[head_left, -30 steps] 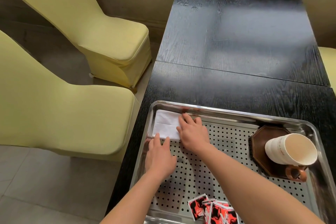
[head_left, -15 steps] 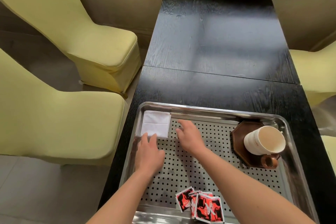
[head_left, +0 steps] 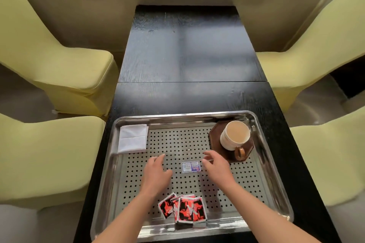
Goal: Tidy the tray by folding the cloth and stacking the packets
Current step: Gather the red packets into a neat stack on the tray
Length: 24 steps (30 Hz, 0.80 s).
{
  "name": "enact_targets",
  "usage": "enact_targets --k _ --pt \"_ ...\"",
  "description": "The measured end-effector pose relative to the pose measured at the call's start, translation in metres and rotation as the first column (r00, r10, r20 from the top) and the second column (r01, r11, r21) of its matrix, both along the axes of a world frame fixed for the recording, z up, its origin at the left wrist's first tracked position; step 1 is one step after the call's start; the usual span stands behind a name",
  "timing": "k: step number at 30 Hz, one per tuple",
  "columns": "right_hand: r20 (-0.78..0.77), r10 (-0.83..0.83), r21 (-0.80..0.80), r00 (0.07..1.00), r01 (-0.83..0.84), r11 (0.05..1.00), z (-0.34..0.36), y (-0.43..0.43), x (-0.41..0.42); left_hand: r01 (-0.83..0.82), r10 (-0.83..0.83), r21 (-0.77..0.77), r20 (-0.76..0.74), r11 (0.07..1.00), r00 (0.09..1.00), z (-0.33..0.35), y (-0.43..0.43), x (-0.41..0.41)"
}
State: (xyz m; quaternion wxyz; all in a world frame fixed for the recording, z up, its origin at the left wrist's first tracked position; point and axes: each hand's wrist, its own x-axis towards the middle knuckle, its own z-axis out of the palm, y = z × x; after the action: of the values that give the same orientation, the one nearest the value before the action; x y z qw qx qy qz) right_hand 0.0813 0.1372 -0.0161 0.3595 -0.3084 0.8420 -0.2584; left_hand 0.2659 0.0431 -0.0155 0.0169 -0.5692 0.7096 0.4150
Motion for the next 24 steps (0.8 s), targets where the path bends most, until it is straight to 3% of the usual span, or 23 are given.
enact_targets --k 10,17,24 --pt "-0.013 -0.260 0.088 0.966 0.260 0.962 -0.004 0.068 -0.067 0.046 -0.045 0.059 -0.017 0.997 0.999 -0.001 0.035 -0.068" --pt "-0.074 -0.334 0.066 0.940 0.339 0.939 -0.007 0.058 -0.108 -0.107 0.159 0.289 -0.166 0.952 0.973 0.003 0.037 -0.116" --pt "-0.079 -0.330 0.112 0.941 0.337 0.935 -0.015 0.046 -0.124 -0.138 0.241 0.390 -0.227 0.910 0.944 0.008 0.033 -0.160"
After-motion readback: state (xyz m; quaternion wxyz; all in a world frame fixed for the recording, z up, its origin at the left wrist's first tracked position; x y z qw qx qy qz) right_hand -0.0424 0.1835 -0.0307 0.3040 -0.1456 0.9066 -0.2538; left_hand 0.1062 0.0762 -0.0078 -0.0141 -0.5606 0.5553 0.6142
